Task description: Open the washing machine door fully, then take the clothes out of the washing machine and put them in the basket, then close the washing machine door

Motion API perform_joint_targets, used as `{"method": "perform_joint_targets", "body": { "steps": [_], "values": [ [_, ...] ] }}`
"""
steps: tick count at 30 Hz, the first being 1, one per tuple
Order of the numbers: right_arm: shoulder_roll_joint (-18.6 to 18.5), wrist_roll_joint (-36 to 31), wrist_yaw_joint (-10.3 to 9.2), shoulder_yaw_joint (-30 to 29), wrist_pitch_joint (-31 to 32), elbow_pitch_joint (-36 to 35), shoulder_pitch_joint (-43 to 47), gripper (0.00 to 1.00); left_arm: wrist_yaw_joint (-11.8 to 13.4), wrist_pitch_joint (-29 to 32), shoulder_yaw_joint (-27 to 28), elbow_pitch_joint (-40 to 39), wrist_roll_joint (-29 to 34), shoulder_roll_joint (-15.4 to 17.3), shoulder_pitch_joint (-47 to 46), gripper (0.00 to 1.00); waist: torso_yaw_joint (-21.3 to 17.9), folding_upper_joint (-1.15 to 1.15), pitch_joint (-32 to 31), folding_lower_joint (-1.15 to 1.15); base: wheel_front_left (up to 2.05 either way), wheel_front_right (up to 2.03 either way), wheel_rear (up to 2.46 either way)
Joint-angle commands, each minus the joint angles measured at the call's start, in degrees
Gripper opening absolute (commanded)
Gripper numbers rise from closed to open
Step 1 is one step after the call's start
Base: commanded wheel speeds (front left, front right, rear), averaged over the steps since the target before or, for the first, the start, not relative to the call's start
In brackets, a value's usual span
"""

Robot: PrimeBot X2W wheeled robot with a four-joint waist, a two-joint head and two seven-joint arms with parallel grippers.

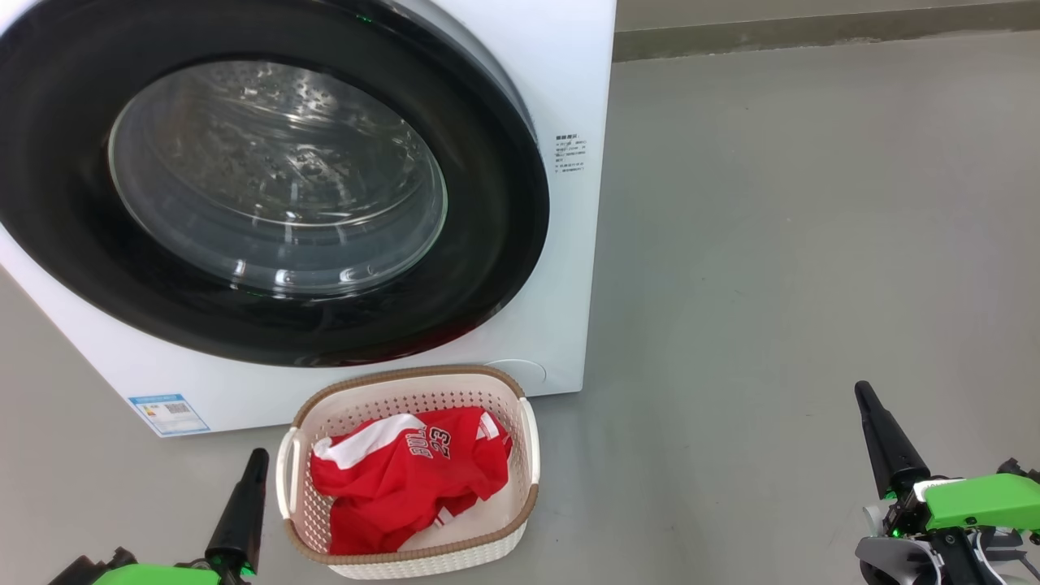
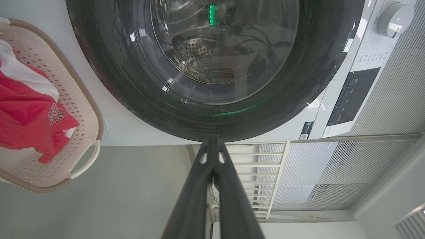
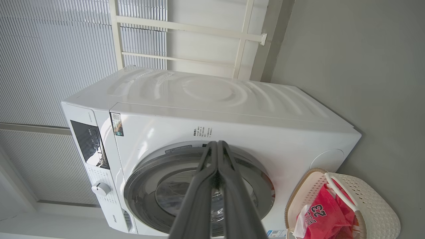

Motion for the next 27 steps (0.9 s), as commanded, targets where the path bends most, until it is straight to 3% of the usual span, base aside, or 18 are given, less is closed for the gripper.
{"method": "perform_joint_targets", "body": {
  "steps": [1,27],
  "values": [
    [-0.5,0.0,0.02,0.9,0.4,-1.8,-2.7,0.00,-0.4,0.3,2.1,-1.5,-0.4,0.5,-2.3,0.00,0.0,0.00,0.0,0.00,0.00,0.00,0.00],
    [-0.5,0.0,0.02,0.9,0.4,-1.8,-2.7,0.00,-0.4,0.4,2.2,-1.5,-0.3,0.4,-2.3,0.00,0.0,0.00,0.0,0.00,0.00,0.00,0.00]
  ]
}}
